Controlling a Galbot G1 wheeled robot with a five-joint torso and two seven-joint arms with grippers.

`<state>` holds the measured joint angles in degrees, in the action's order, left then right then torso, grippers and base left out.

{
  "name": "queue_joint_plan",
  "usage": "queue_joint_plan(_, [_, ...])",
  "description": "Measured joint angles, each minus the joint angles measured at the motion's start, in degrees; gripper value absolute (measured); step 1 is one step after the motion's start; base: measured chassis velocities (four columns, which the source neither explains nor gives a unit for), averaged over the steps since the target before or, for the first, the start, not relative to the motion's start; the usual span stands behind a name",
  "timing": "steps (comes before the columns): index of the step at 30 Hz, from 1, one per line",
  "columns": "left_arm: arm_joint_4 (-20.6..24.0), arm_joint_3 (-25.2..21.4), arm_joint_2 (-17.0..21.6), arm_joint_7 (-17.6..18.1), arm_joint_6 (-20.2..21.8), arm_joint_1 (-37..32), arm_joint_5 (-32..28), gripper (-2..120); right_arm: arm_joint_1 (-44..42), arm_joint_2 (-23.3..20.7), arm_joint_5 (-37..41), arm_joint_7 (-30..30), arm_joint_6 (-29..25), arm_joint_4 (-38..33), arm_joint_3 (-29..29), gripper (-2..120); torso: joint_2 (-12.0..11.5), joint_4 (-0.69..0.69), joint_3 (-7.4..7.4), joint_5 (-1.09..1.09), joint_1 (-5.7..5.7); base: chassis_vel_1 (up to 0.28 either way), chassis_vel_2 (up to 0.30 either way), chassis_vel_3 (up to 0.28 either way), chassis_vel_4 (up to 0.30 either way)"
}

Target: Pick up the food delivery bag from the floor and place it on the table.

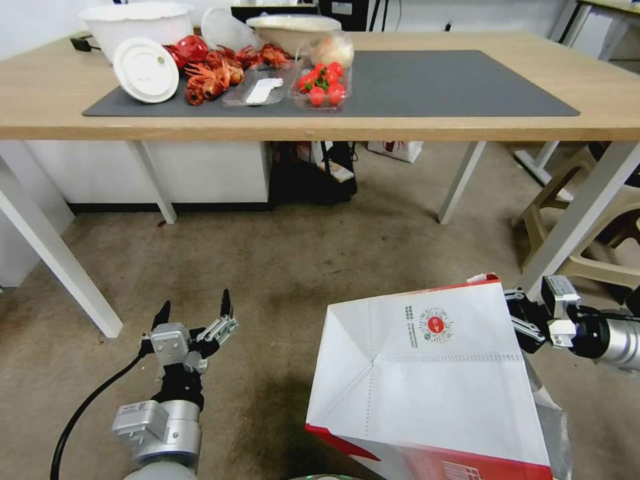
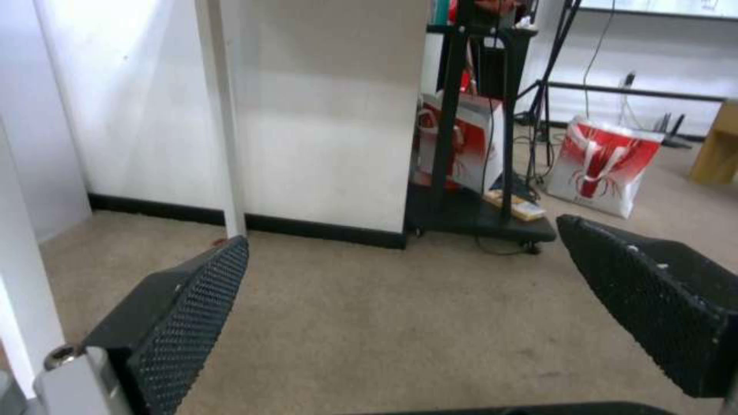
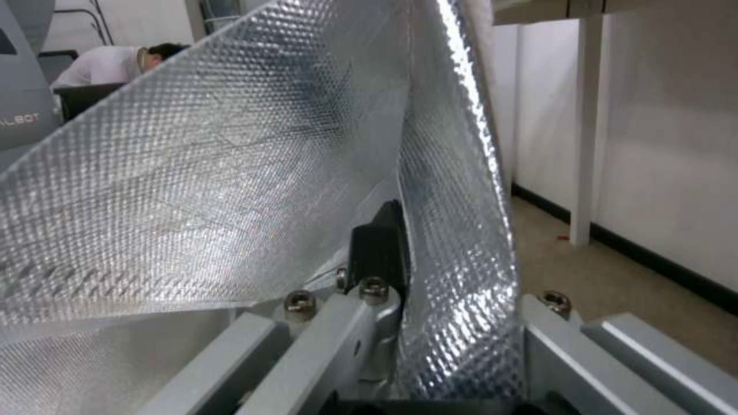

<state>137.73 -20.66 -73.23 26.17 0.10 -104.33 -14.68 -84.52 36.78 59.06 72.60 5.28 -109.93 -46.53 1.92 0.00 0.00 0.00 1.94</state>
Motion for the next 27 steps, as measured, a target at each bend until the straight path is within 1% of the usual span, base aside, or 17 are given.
queue_joint_plan(4, [0.5, -0.2, 0.5, -0.2, -0.7, 0.0, -2.0, 100, -0.6, 0.6, -0.4, -0.3, -0.2, -0.6, -0.1, 0, 0.2, 0.0, 0.09, 0.0, 0.02, 0.0, 0.0, 0.0, 0.0])
queue_joint_plan(8, [1.2, -0.5, 0.9, -0.7, -0.3, -0.1, -3.0, 100, -1.0, 0.9, -0.4, -0.4, -0.3, -1.1, -0.5, 0, 1.0, 0.0, 0.83, 0.0, 0.03, 0.0, 0.0, 0.0, 0.0])
queue_joint_plan(9, [1.2, -0.5, 0.9, -0.7, -0.3, -0.1, -3.0, 100, -1.0, 0.9, -0.4, -0.4, -0.3, -1.1, -0.5, 0, 1.0, 0.0, 0.83, 0.0, 0.03, 0.0, 0.0, 0.0, 0.0])
queue_joint_plan(12, [1.5, -0.7, 1.0, -1.0, -0.1, -0.4, -3.2, 100, -1.3, 1.1, -0.5, -0.5, -0.3, -1.4, -0.8, 0, 2.0, 0.0, 1.78, 0.0, 0.06, 0.0, 0.0, 0.0, 0.0])
queue_joint_plan(13, [1.5, -0.7, 1.0, -1.0, -0.1, -0.4, -3.2, 100, -1.3, 1.1, -0.5, -0.5, -0.3, -1.4, -0.8, 0, 2.0, 0.0, 1.78, 0.0, 0.06, 0.0, 0.0, 0.0, 0.0])
queue_joint_plan(15, [1.6, -0.7, 1.0, -1.1, 0.1, -0.6, -3.1, 100, -1.4, 1.3, -0.7, -0.5, -0.3, -1.5, -0.8, 0, 2.7, 0.0, 2.47, 0.0, 0.09, 0.0, 0.0, 0.0, 0.0])
queue_joint_plan(17, [1.6, -0.7, 0.9, -1.1, 0.1, -0.6, -3.0, 100, -1.4, 1.3, -0.7, -0.5, -0.3, -1.5, -0.8, 0, 2.9, 0.0, 2.68, 0.0, 0.1, 0.0, 0.0, 0.0, 0.0])
queue_joint_plan(19, [1.7, -0.7, 0.9, -1.2, 0.1, -0.7, -2.8, 100, -1.4, 1.4, -0.9, -0.4, -0.3, -1.5, -0.8, 0, 3.7, 0.0, 3.39, 0.0, 0.17, 0.0, 0.0, 0.0, 0.0])
queue_joint_plan(21, [1.7, -0.7, 0.9, -1.2, 0.1, -0.8, -2.8, 100, -1.4, 1.5, -1.0, -0.4, -0.3, -1.5, -0.8, 0, 3.9, 0.0, 3.59, 0.0, 0.21, 0.0, 0.0, 0.0, 0.0])
queue_joint_plan(27, [2.0, -0.8, 0.8, -1.6, 0.4, -1.1, -2.5, 100, -1.5, 1.7, -1.3, 0.0, -0.3, -1.5, -0.7, 0, 5.6, 0.0, 5.05, 0.0, 0.5, 0.0, 0.0, 0.0, 0.0])
